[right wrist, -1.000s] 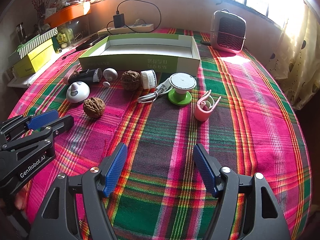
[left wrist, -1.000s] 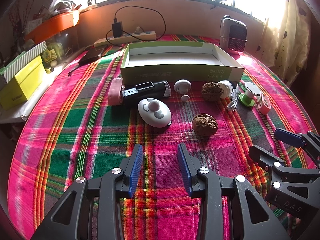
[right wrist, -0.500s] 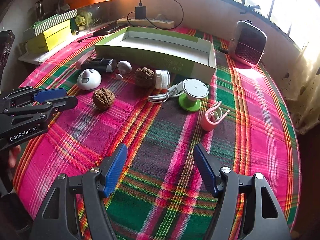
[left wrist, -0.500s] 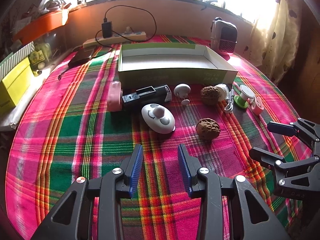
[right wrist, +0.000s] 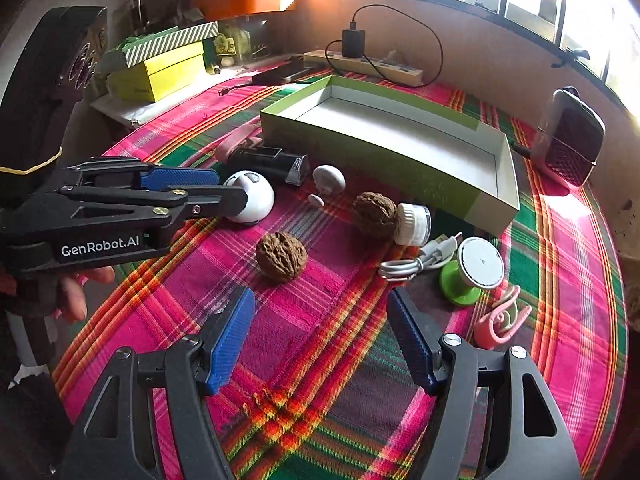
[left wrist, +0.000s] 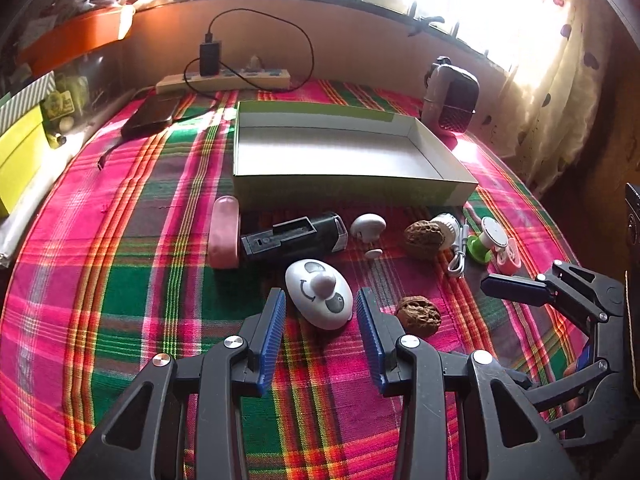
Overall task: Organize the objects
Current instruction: 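Move the right gripper toward the walnut while the left gripper approaches the white egg-shaped toy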
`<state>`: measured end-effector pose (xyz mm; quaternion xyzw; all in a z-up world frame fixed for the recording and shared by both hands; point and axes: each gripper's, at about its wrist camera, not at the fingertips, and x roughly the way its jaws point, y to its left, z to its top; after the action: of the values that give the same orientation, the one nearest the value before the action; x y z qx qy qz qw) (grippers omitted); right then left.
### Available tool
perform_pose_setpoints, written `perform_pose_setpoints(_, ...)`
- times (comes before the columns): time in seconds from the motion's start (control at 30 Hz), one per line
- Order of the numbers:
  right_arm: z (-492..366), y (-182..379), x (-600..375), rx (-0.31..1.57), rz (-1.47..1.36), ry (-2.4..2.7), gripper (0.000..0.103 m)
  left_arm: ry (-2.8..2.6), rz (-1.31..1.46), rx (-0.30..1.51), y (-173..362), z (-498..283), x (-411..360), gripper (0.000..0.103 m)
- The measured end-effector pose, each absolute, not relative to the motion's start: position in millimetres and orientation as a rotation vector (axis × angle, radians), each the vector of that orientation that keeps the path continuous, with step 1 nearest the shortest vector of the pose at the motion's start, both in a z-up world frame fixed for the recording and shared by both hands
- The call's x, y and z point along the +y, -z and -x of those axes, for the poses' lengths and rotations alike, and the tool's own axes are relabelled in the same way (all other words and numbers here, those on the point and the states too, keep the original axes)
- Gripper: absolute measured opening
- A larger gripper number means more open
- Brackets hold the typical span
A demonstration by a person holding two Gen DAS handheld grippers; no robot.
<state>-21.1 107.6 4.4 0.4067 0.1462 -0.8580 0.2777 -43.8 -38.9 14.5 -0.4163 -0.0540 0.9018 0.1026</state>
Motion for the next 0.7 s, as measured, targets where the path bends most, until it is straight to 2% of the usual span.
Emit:
perform_pose_setpoints(0.4, 38, 0, 89, 0.405, -1.09, 2.25, 0.068, -2.627, 1.279, -0.157, -7, 60, -39, 0.035)
perform_pose_setpoints(0.7, 45, 5, 85, 0.415, -1.106, 2.24, 0.055, -2.6, 1.291, -0.17, -6, 66, -40, 0.035)
